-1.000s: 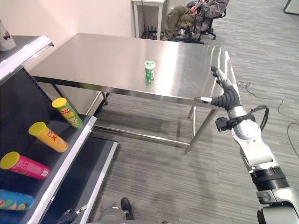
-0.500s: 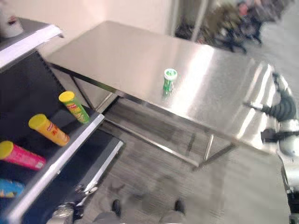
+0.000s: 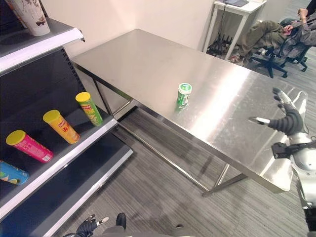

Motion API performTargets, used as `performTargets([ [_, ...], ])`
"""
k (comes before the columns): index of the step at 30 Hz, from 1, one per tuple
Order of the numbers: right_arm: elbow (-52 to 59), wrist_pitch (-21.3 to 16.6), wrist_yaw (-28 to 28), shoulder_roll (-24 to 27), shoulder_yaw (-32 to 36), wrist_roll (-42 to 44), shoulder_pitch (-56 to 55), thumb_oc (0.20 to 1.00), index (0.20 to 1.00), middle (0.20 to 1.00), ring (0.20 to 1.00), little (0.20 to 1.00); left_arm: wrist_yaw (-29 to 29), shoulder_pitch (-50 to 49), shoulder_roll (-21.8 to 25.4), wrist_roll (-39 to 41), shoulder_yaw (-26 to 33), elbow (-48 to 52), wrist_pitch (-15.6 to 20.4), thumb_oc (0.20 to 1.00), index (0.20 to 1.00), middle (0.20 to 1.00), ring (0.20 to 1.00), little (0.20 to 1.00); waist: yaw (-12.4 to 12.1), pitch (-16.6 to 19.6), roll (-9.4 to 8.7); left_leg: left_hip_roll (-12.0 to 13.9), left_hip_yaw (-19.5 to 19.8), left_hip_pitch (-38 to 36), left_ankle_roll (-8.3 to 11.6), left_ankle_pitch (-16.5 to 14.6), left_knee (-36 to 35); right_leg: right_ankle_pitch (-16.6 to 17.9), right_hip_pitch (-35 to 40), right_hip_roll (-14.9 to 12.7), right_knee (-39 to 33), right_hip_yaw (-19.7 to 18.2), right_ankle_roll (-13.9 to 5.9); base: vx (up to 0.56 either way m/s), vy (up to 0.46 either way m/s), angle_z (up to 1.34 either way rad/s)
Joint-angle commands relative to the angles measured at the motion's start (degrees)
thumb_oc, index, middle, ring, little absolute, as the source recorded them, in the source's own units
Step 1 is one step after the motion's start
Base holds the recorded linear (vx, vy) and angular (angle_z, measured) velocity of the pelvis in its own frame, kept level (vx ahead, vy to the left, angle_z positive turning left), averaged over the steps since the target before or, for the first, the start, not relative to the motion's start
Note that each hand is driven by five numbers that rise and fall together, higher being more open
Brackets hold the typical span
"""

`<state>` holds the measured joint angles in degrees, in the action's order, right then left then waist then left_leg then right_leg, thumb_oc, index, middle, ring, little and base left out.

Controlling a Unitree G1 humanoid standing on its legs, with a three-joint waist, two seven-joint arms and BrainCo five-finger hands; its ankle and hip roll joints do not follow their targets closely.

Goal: Put the goods on the table back onto the shelves and tidy them up.

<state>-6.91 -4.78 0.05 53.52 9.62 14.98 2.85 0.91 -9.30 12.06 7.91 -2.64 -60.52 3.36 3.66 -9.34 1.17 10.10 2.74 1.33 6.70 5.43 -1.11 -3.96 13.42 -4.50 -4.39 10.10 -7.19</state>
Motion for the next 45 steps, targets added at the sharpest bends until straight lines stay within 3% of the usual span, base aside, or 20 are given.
performTargets([
  [1,-1.0,-1.6,-0.6,0.8,-1.4,3.1,7.0,1.0,1.0,1.0,1.0,1.0,-0.3,2.5,4.3,0.6,-0.9,0.8,0.0,1.0,1.0,1.0,1.0,1.0,-1.4,0.6,-4.05,7.4,-14.5,-4.8,2.75,-1.0,10.4,-0.7,-6.0,-0.2,0.9,0.8,0.19,-0.04,-0.248,0.96],
  [2,-2.2,-0.6,-0.9,1.0,-1.5,1.7,6.8,1.0,1.0,1.0,1.0,1.0,-1.0,2.6,4.6,-0.1,-1.8,1.2,-0.6,1.0,1.0,1.0,1.0,1.0,-1.3,0.7,-3.81,7.3,-21.0,-2.9,2.24,-1.2,12.8,-1.7,-5.4,0.2,1.4,2.9,0.91,0.02,-0.233,1.19],
  [4,-3.6,-0.2,-1.3,1.1,-1.0,-0.4,6.0,1.0,1.0,1.0,1.0,1.0,-1.1,2.1,5.0,-1.5,-2.1,0.7,-0.9,1.0,1.0,1.0,1.0,1.0,-0.8,0.7,-2.64,7.8,-25.7,-3.0,3.37,-1.8,12.0,-3.3,-4.1,0.7,2.1,5.5,0.79,0.06,-0.093,1.13],
  [7,-5.5,0.5,-1.9,1.5,-1.7,-1.9,7.2,1.0,1.0,1.0,1.0,1.0,-1.9,1.4,4.8,-1.7,-2.7,0.4,-1.4,1.0,1.0,1.0,1.0,1.0,-0.9,0.7,-1.59,7.2,-25.2,-4.2,4.22,-1.7,9.2,-4.0,-3.4,0.5,2.8,6.8,0.9,0.01,0.01,0.86],
  [10,-10.3,0.9,-2.6,2.5,-3.4,-2.7,10.6,1.0,1.0,1.0,1.0,1.0,-1.8,1.5,5.0,-2.2,-3.4,-0.7,-1.3,1.0,1.0,1.0,1.0,1.0,-1.0,1.0,-0.86,7.3,-24.8,-5.4,5.49,0.9,7.2,-4.2,-2.7,0.1,2.8,9.0,0.93,0.01,-0.007,0.7],
  [11,-11.5,1.1,-2.8,2.6,-4.1,-2.7,11.8,1.0,1.0,1.0,1.0,1.0,-1.7,1.4,4.9,-2.2,-3.4,-0.8,-1.3,1.0,1.0,1.0,1.0,1.0,-1.0,1.0,-0.66,7.3,-25.3,-5.1,4.94,2.3,6.4,-3.3,-3.1,0.1,2.7,9.7,1.25,-0.01,-0.02,0.49],
  [21,-24.7,1.9,-5.6,3.3,-14.3,-7.9,26.5,1.0,1.0,1.0,1.0,1.0,-0.7,0.6,4.5,0.1,-4.8,-0.3,-0.6,1.0,1.0,1.0,1.0,1.0,-2.4,1.3,0.46,7.3,-24.1,-4.9,6.17,6.6,5.1,-3.2,-2.5,0.3,1.9,11.1,1.51,0.01,-0.012,0.16],
  [32,-34.3,2.9,-7.4,2.8,-20.8,-13.7,36.2,1.0,1.0,1.0,1.0,1.0,0.3,0.1,3.8,0.4,-5.3,-0.8,-0.2,1.0,1.0,1.0,1.0,1.0,-2.9,1.3,1.59,7.3,-23.1,-4.8,6.79,9.4,4.8,-3.5,-1.8,0.7,1.5,11.7,1.81,0.01,-0.001,0.02],
  [45,-43.1,4.1,-5.1,-2.0,-25.4,-13.0,40.8,1.0,1.0,1.0,1.0,1.0,0.5,0.8,3.5,0.2,-5.5,-2.9,-0.1,1.0,1.0,1.0,1.0,1.0,-2.6,1.1,2.37,7.3,-22.9,-5.2,7.38,10.9,4.7,-3.6,-1.2,1.1,0.8,11.3,2.06,0.0,-0.001,0.0],
])
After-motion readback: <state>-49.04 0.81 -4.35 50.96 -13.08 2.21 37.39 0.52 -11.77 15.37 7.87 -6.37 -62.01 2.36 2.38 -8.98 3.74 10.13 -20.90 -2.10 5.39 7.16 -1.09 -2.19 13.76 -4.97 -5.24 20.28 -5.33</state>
